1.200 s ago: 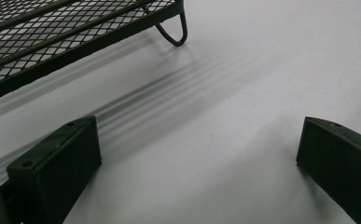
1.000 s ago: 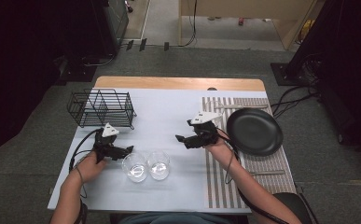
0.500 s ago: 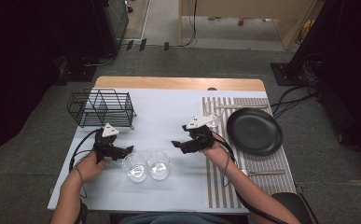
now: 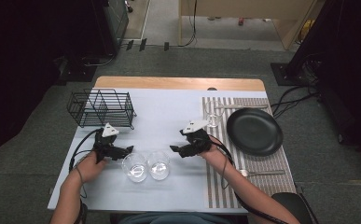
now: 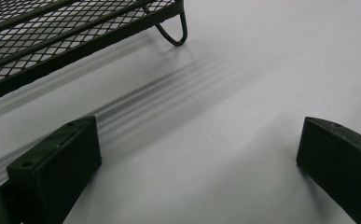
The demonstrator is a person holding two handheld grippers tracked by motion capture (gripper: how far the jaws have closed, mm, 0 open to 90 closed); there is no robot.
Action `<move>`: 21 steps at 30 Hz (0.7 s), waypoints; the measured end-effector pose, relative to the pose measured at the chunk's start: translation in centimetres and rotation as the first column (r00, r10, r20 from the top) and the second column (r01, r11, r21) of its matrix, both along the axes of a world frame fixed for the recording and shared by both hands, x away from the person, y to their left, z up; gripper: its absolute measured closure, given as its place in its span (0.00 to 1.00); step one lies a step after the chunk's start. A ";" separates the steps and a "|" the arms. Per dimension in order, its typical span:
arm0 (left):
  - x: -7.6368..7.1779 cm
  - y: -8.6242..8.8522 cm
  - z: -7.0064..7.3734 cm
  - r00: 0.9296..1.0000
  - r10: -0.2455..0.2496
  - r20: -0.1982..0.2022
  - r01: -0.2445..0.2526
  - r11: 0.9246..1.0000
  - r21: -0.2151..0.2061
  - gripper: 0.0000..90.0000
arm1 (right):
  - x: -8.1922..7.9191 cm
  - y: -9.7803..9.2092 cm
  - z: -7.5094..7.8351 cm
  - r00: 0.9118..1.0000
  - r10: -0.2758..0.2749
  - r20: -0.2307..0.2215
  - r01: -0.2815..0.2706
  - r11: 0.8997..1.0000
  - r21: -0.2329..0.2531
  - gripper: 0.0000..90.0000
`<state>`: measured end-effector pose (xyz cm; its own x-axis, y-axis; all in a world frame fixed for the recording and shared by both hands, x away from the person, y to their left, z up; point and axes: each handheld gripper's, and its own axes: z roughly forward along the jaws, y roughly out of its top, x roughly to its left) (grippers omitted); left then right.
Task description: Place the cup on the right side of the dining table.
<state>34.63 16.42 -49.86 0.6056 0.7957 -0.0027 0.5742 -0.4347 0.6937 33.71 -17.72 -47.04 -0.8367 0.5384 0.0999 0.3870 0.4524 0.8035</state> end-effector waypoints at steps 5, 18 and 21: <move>0.0 0.0 0.0 1.000 0.000 0.000 0.000 1.000 0.000 0.00 | 0.0 0.2 -0.7 1.000 0.005 -0.017 -0.004 1.000 0.006 0.27; 0.0 0.0 0.0 1.000 0.000 0.001 0.000 1.000 0.000 0.00 | -0.3 1.2 -2.6 0.998 0.038 -0.046 -0.040 0.998 -0.042 0.27; 0.0 0.0 0.0 1.000 0.000 0.000 0.000 1.000 0.000 0.00 | -0.2 1.3 -2.8 0.998 0.044 -0.046 -0.046 0.998 -0.050 0.27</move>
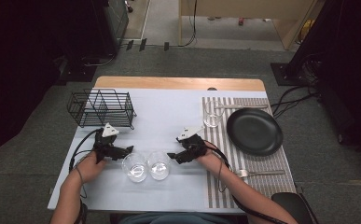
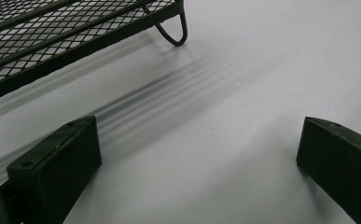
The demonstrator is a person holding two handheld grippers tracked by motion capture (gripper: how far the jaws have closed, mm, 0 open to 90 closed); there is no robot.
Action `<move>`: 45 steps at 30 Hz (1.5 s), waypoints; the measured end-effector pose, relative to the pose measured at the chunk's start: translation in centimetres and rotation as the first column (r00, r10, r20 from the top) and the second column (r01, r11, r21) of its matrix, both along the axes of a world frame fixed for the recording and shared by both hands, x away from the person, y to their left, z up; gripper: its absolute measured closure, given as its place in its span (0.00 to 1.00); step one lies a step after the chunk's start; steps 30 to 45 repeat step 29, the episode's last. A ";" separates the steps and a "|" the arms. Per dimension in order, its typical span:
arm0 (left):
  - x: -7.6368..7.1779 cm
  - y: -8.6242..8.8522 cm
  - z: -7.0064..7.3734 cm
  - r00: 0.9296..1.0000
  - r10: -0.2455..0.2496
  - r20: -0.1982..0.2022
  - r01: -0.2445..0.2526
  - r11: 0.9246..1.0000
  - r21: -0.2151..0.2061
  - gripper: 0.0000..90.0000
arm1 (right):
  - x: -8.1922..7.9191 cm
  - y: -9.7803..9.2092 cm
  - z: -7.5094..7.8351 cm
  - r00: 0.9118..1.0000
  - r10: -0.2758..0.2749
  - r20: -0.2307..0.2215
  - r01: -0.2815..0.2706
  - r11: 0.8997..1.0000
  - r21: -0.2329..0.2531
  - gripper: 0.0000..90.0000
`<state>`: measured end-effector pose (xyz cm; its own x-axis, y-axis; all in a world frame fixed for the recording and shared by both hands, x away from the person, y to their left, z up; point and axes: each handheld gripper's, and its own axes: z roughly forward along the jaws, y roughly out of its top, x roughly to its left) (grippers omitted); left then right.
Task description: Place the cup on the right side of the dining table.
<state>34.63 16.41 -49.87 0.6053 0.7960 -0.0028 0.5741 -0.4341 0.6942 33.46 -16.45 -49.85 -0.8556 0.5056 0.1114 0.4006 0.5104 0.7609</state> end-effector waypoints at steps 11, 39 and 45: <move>0.0 0.0 0.0 1.000 0.000 0.000 0.000 1.000 0.000 0.00 | 0.1 0.2 -0.2 1.000 0.006 -0.009 -0.006 1.000 -0.017 0.24; 0.0 0.0 0.0 1.000 0.000 0.000 0.000 1.000 0.001 0.00 | -0.5 1.0 -0.3 0.998 0.035 0.043 -0.031 0.996 -0.088 0.16; 0.0 0.0 0.0 1.000 0.000 0.000 0.000 1.000 0.001 0.00 | -0.5 1.0 -0.3 0.998 0.035 0.043 -0.031 0.996 -0.088 0.16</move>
